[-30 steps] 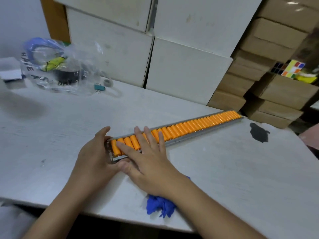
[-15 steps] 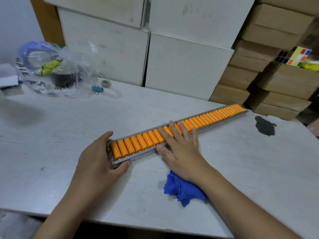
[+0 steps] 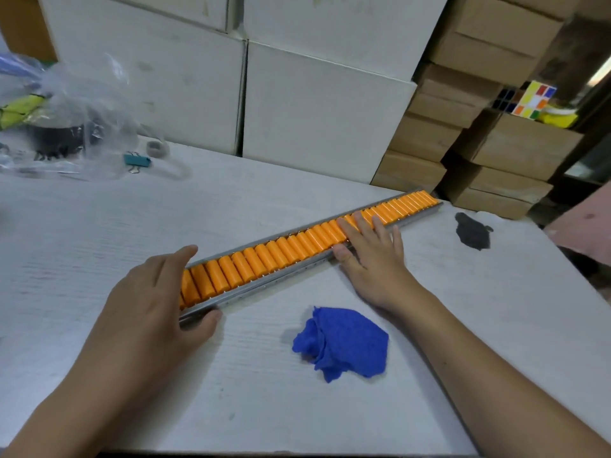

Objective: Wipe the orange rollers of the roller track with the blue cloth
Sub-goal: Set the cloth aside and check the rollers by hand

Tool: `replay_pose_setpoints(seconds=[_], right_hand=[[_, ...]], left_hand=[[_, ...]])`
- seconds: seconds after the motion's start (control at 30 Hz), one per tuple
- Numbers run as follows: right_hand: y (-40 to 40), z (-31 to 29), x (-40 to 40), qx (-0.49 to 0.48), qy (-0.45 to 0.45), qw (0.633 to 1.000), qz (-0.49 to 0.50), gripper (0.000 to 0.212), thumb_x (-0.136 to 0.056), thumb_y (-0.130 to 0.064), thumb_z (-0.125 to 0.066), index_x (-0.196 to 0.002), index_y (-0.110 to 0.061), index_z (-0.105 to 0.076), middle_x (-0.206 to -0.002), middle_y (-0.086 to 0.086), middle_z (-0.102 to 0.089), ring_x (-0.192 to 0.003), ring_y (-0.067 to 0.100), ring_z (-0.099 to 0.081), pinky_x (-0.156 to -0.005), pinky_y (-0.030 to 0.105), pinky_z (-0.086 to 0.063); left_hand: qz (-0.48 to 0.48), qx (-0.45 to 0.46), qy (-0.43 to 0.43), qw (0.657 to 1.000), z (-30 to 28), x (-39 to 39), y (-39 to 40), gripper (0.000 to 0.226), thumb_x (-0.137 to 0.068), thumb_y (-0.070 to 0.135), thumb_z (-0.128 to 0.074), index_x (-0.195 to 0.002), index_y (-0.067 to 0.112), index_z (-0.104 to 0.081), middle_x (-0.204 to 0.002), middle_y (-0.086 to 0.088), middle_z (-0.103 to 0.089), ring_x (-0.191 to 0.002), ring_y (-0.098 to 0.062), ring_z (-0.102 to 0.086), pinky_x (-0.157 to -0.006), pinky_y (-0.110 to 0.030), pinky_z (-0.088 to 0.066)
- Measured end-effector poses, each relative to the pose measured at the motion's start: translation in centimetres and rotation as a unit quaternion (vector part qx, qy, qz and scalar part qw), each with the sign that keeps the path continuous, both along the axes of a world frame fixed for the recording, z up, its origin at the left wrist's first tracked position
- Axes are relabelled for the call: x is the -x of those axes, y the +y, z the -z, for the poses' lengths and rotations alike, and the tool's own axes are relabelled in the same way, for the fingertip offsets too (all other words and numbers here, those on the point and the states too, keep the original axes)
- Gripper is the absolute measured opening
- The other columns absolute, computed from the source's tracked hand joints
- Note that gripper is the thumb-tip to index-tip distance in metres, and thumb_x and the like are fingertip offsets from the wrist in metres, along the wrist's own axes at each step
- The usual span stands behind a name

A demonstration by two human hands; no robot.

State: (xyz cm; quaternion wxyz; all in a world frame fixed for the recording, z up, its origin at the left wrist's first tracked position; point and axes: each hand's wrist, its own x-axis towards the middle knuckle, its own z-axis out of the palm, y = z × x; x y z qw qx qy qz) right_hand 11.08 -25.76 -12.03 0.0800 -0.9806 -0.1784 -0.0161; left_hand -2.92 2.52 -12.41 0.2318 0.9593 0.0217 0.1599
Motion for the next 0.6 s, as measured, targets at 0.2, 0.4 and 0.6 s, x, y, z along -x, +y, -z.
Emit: replay_pose_setpoints(seconds=[0.2,0.4,0.6], right_hand=[[-3.1,0.5,-3.9,-0.016,-0.023,0.999,0.031,0.058,-0.096,-0.055,-0.009,-0.149,-0.034,-0.018,-0.160,-0.005,-0.008,-0.146,0.021,0.005,-0.115,0.044,0.011],[-6.4,0.7,-7.4,-0.031,-0.037,0.998,0.046,0.056,-0.098,-0.049,-0.008,-0.149,-0.029,-0.022,-0.159,-0.005,-0.016,-0.147,0.017,-0.002,-0.116,0.040,0.008],[-9.6,0.8,-10.9,-0.056,-0.050,0.992,0.098,0.064,-0.096,-0.053,-0.003,-0.148,-0.025,-0.028,-0.158,-0.002,-0.021,-0.146,0.013,-0.007,-0.116,0.044,0.010]], left_hand=[[0.023,-0.041,-0.008,0.999,-0.5,-1.7,-0.5,0.080,-0.058,0.048,-0.058,-0.132,0.023,-0.044,-0.106,-0.009,-0.065,-0.087,-0.035,-0.064,-0.067,-0.044,-0.051],[0.024,0.013,-0.014,1.000,0.7,-2.0,0.2,0.081,-0.057,0.057,-0.058,-0.130,0.026,-0.048,-0.108,-0.004,-0.065,-0.094,-0.031,-0.060,-0.076,-0.049,-0.048],[0.027,0.079,-0.038,0.996,1.7,-1.9,0.4,0.074,-0.055,0.056,-0.067,-0.125,0.038,-0.051,-0.111,0.003,-0.062,-0.100,-0.028,-0.059,-0.086,-0.052,-0.047]])
